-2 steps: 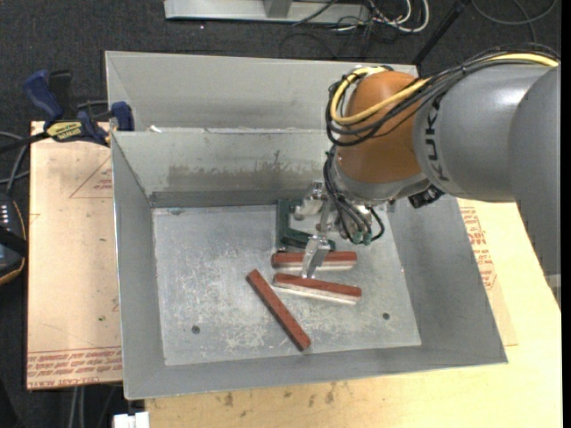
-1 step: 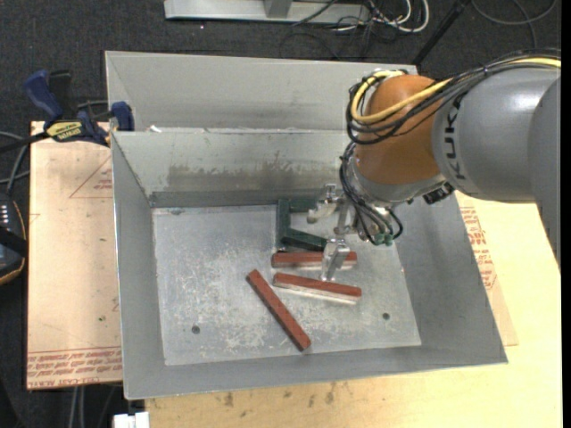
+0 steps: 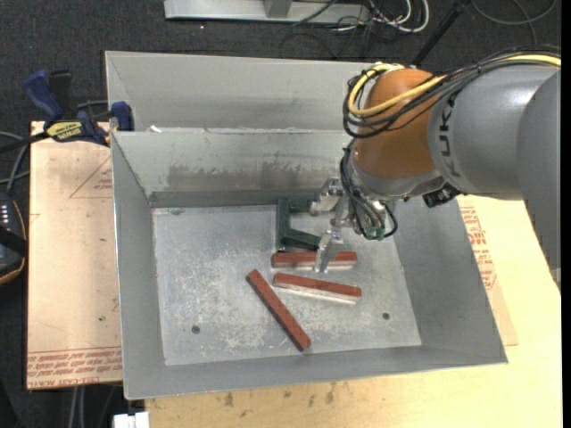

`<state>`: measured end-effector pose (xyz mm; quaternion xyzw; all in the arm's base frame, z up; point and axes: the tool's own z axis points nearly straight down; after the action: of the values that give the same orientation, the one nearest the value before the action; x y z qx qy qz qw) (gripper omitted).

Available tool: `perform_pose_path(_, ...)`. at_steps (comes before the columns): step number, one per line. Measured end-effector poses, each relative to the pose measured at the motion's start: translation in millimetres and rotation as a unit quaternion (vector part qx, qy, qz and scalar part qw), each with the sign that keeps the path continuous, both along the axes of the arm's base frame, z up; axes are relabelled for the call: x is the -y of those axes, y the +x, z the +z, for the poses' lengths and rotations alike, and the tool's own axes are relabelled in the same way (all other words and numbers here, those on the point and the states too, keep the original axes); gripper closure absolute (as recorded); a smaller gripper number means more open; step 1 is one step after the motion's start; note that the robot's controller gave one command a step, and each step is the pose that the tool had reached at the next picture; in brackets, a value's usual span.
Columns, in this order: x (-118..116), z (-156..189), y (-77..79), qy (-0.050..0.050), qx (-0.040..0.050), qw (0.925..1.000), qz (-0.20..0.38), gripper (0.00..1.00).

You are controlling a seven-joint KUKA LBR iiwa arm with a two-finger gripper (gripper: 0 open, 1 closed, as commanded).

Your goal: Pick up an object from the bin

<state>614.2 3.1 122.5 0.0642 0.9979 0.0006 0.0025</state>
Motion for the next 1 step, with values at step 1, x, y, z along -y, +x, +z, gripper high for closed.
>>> perform_pose_path(1, -8.1, -49.7, 10.3, 0.000, 0.0014, 0.9995, -0.030, 0.00)
